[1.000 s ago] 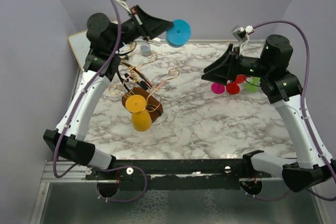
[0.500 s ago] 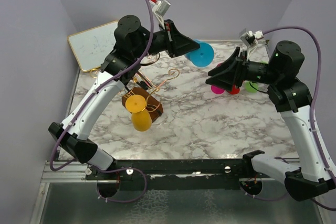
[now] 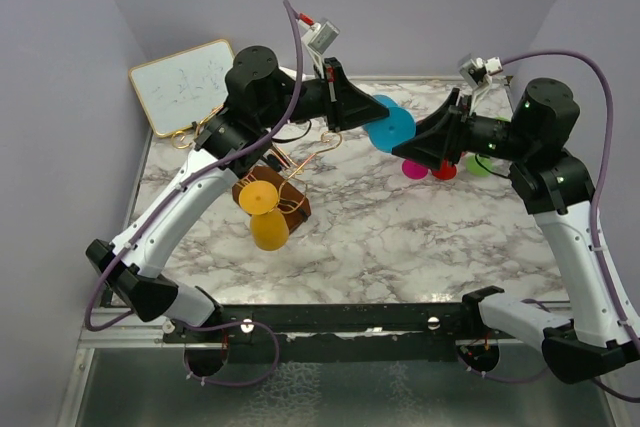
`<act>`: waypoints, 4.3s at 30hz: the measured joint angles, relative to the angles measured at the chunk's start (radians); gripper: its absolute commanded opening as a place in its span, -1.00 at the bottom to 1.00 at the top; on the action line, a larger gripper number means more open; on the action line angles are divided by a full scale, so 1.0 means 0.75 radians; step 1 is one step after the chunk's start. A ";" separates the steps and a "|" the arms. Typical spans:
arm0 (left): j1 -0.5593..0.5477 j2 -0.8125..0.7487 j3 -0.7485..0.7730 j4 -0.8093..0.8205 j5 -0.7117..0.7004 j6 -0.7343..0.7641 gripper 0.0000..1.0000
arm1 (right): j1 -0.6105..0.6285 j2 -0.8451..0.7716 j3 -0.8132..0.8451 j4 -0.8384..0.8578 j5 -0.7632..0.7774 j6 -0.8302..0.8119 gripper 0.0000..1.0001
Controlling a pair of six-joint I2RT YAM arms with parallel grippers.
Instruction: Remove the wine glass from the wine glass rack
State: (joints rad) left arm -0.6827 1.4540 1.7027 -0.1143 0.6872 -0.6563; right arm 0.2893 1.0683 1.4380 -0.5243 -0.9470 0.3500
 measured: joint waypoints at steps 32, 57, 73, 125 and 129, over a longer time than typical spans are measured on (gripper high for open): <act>-0.052 -0.288 -0.217 -0.213 -0.350 0.076 0.98 | 0.007 -0.263 -0.317 0.060 0.318 -0.220 -0.98; -0.053 -0.588 -0.611 -0.195 -0.454 -0.449 0.76 | 0.891 -0.230 -0.808 1.044 1.428 -1.613 -0.94; -0.053 -0.543 -0.623 -0.126 -0.450 -0.516 0.34 | 1.125 -0.205 -0.902 1.234 1.598 -1.892 -0.92; -0.061 -1.144 -0.603 -0.711 -1.088 0.016 -1.00 | 1.230 0.276 0.758 -0.502 1.801 -0.236 -0.11; -0.061 -1.151 -0.602 -0.751 -1.094 0.028 -1.00 | 1.230 0.361 0.922 -0.547 1.798 -0.249 -0.03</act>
State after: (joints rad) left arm -0.7284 0.5907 1.2510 -0.6773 -0.1329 -0.6350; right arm 1.2118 1.3392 2.1292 -0.9344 0.4015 0.1631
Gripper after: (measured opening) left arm 0.041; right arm 0.453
